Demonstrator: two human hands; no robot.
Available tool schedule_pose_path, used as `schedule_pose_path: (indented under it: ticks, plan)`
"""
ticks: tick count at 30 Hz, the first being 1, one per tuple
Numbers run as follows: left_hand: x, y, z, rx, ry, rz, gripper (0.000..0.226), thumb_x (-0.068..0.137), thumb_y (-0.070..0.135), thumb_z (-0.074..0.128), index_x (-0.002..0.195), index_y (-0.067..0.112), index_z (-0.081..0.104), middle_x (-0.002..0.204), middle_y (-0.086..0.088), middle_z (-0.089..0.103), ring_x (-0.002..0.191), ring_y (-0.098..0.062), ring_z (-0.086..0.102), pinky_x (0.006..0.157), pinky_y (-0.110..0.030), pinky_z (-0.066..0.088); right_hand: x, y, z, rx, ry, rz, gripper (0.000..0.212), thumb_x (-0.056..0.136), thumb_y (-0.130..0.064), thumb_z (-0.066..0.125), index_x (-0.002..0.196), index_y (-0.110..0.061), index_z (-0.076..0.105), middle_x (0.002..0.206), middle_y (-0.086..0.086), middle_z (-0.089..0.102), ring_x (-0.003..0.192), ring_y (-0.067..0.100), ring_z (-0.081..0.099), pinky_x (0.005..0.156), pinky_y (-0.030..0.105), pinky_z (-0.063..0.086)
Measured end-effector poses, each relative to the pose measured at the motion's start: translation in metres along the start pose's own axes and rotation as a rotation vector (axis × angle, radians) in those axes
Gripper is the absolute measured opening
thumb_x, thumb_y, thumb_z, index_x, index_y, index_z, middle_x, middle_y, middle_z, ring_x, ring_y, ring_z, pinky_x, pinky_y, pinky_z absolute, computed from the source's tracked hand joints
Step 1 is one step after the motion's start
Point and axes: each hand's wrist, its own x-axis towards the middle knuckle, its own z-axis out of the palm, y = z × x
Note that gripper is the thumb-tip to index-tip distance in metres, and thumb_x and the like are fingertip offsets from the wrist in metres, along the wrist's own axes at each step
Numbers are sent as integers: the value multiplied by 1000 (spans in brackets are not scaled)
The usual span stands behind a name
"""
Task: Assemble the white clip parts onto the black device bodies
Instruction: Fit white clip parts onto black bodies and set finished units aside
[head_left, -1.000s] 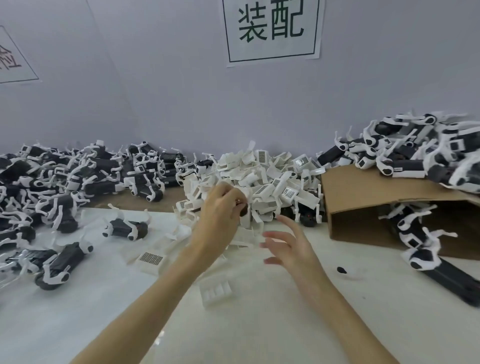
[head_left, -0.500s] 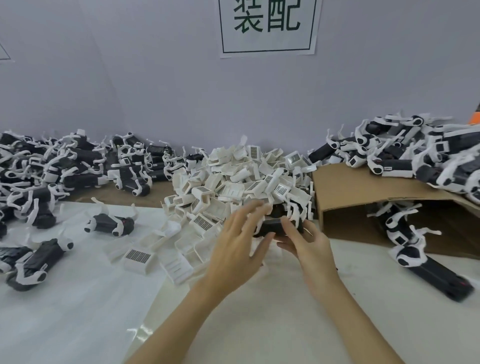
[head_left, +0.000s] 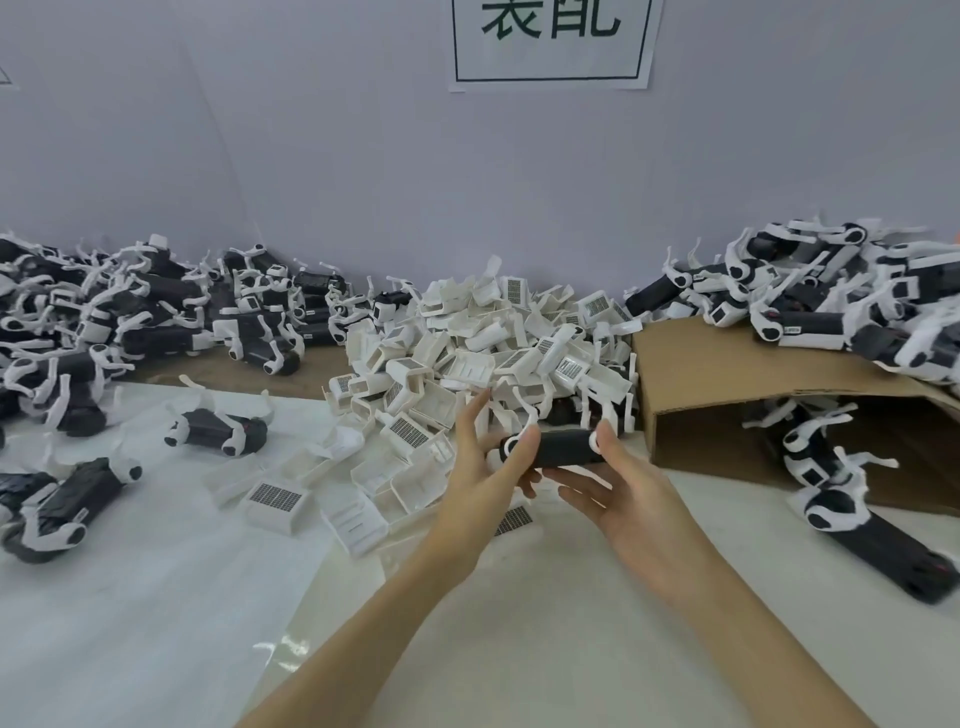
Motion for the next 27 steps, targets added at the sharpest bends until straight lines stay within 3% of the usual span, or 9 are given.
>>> schedule_pose_path:
  ticks: [4,9,11,13,17,20,22,24,27]
  plan:
    - [1,5,-9,72,-44,2,83,86,58,74,158,49,33,132,5,68,89,-9,73,83,-17,55,-2,8,-6,1,-64,-48,63,91,-45,64,139,-5,59,134,15,69,123,35,68,90,36,60]
    - [5,20,-26,145,-191,8,69,83,53,81,145,47,51,148,14,58,116,-17,68,100,-36,56,-11,-10,-24,-55,-276,102,59,92,-38,72,147,-27,54,127,21,71,102,33,75,74,28,62]
    - [7,24,-33,135,-294,27,66,89,37,83,148,36,54,146,8,60,120,-19,67,95,-33,57,-12,-14,-36,66,-351,180,67,87,-22,81,148,-32,56,127,28,68,96,30,74,74,26,62]
    - [9,24,-36,134,-380,47,69,93,16,83,152,34,52,150,2,56,127,-24,65,100,-38,57,-9,-16,-45,255,-409,214,80,81,0,78,151,-31,53,141,31,58,111,36,68,82,29,61]
    - [12,17,-36,115,-419,67,78,97,-16,57,153,39,53,160,4,48,123,-31,65,103,-38,56,-5,-14,-44,445,-365,195,70,76,-6,61,144,-23,61,152,29,50,127,52,54,87,42,57]
    - [16,14,-32,-159,-276,-91,61,100,5,60,150,39,56,152,-7,55,109,-30,68,93,-37,58,-3,-6,-39,328,-253,116,45,82,-12,58,123,-27,69,144,28,58,116,49,63,76,40,57]
    - [16,15,-29,-278,-190,-176,47,100,37,66,146,29,61,141,-9,65,106,-29,69,92,-41,60,-2,-2,-36,238,-247,72,47,80,-9,53,121,-28,67,140,28,61,112,47,65,77,41,58]
    - [16,14,-27,-263,-140,-224,51,99,56,65,138,23,68,130,-5,72,110,-31,69,99,-45,58,-2,1,-33,184,-289,69,57,75,-9,49,127,-24,63,143,26,58,115,50,62,85,47,57]
    - [16,15,-30,-257,-132,-283,49,94,52,75,131,21,69,118,-9,73,109,-40,68,111,-53,52,-4,4,-32,103,-354,60,67,75,-9,39,138,-17,59,149,25,53,126,56,55,102,57,50]
